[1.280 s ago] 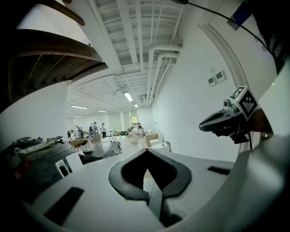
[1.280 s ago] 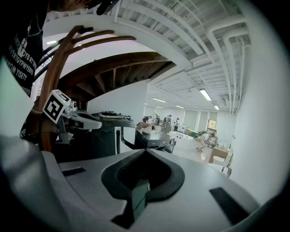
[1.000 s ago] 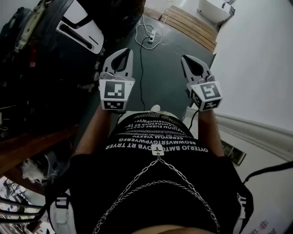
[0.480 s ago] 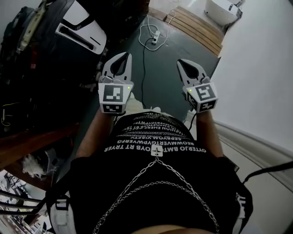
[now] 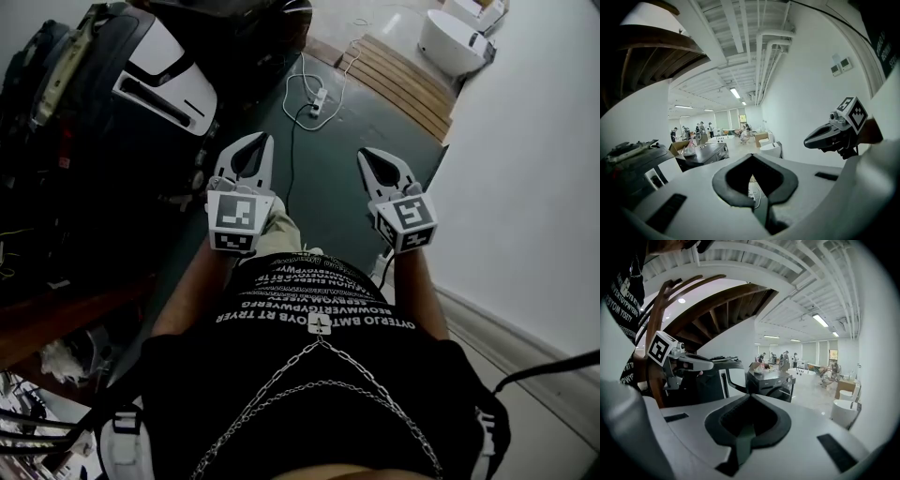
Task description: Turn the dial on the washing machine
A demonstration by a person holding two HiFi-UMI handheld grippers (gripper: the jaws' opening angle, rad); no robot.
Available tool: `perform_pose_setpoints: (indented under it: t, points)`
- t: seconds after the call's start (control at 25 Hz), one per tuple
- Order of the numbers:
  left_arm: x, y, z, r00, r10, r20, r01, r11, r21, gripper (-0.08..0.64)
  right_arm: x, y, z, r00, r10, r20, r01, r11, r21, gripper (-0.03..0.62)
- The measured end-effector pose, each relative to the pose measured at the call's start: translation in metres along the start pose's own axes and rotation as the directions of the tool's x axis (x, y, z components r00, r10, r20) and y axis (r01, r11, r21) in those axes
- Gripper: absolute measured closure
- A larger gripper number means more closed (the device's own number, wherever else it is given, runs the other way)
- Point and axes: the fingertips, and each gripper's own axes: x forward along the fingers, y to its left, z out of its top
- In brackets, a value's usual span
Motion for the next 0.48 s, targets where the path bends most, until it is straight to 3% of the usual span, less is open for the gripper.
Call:
perform_pose_setpoints:
  t: [0.24, 0.48]
  points:
    - [0.057, 0.037, 0.014, 0.998, -0.055, 0.031, 0.055, 0.998, 0.007, 0.555, 0.055, -0.024, 0.018, 0.999, -0.021, -0.038, 0.020, 1.000, -0.017, 0.595]
    - [0.104, 0.088, 0.031, 0.997, -0.052, 0.060, 0.052, 0.999, 0.009, 0.555, 0.107, -0.056, 0.046, 0.998, -0.054, -0.032, 0.053, 0.998, -0.038, 0.570]
